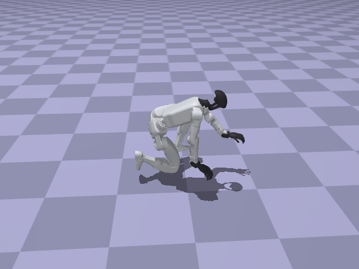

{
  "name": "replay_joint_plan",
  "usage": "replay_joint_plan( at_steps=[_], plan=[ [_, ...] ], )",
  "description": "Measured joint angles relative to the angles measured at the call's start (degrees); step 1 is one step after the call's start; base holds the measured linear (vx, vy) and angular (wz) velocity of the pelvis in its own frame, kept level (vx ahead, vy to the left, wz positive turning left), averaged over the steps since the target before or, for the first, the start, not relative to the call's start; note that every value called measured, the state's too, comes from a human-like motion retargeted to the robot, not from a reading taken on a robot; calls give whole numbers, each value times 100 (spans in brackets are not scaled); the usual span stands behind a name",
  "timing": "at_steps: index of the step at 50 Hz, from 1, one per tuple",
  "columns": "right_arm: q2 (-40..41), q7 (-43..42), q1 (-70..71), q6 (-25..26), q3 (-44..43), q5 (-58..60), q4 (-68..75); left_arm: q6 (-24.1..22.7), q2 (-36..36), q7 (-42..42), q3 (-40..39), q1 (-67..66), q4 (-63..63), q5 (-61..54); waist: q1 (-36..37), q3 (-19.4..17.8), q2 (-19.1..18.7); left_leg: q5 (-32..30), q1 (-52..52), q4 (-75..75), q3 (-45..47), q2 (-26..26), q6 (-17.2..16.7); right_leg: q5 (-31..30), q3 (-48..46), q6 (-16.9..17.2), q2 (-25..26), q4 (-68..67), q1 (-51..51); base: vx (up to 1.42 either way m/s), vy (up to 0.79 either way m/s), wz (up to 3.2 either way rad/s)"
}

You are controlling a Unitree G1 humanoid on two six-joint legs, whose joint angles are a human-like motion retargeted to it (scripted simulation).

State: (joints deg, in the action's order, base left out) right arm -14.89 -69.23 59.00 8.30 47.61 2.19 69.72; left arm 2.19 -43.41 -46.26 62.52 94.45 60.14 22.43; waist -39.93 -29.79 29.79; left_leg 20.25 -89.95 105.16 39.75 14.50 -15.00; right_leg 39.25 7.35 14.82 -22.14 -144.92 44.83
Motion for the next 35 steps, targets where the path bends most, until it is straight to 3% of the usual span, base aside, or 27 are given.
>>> replay_joint_plan(
  at_steps=[5, 7, 9, 13, 15, 17, 19, 22, 25, 30, 35],
  plan=[
    [-4, -234, -48, 144, -309, 447, -26, 259, -1182, -849, -37, -783, 380, 348, 325, 0, 0, 126, 0, 154, -147, 50, 0, 1, 325, -7, -208, 48, 37, 12, 2, -35],
    [12, -257, -108, 276, -524, 551, 23, 141, -1707, -903, -557, -1514, 719, -421, 561, 0, 0, 186, 0, 242, -223, 87, 6, -395, 375, -30, -326, 154, 73, 18, -4, -33],
    [20, -295, -189, 424, -759, 657, 87, -43, -2240, -864, -1171, -2360, 1135, -1408, 852, 0, 0, 328, 0, 348, -288, 108, 14, 26, 636, -157, -545, 113, 121, 22, -3, -26],
    [-197, -346, -491, 569, -1257, 806, 190, -477, -3093, -791, -2881, -4874, 1965, -3032, 1599, 0, -119, 601, 0, 518, -460, 201, 29, 42, 814, -368, -761, 202, 268, 20, -8, -27],
    [-612, -338, -856, 620, -1506, 871, 202, -571, -3062, -813, -4049, -6490, 2306, -3686, 2129, 0, -529, 793, 0, 638, -551, 251, 170, 38, 829, -450, -775, 259, 277, 21, -2, -41],
    [-1030, -409, -1439, 715, -2191, 1212, 119, -639, -2944, -754, -5945, -8337, 2444, -4151, 2823, 0, -963, 1108, 0, 909, -729, 463, 275, 69, 803, -604, -655, 274, 243, 23, -1, -97],
    [-1399, -395, -1707, 788, -2307, 1232, 80, -718, -2601, -922, -7635, -10145, 2495, -4796, 3260, 0, -1339, 1327, 0, 1053, -873, 634, 403, 5, 765, -746, -598, 306, 347, 18, 4, -58],
    [-1706, -384, -1815, 831, -2312, 1137, 162, -927, -1899, -1112, -9606, -12267, 2563, -5605, 3356, 0, -1603, 1443, 0, 1160, -701, 565, 756, 134, 828, -721, -859, 332, 267, 13, 11, 18],
    [-1787, -393, -1876, 870, -2335, 1037, 250, -1000, -1270, -1226, -10932, -13561, 2743, -6261, 3519, 0, -1677, 1530, 0, 1230, -656, 588, 920, 161, 831, -784, -1005, 363, 303, 10, 3, 2],
    [-1762, -380, -1904, 966, -2367, 818, 393, -1064, -1066, -1186, -12205, -13995, 3025, -7553, 3656, 0, -1653, 1546, 0, 1224, -619, 563, 930, 159, 807, -866, -1168, 401, 373, 3, -1, 3],
    [-1430, -372, -1733, 892, -2174, 697, 378, -971, -1854, -969, -11761, -12973, 2888, -7381, 3328, 0, -1328, 1463, 0, 1099, -651, 451, 711, 155, 713, -852, -1222, 418, 342, -2, -7, 25]
  ],
)
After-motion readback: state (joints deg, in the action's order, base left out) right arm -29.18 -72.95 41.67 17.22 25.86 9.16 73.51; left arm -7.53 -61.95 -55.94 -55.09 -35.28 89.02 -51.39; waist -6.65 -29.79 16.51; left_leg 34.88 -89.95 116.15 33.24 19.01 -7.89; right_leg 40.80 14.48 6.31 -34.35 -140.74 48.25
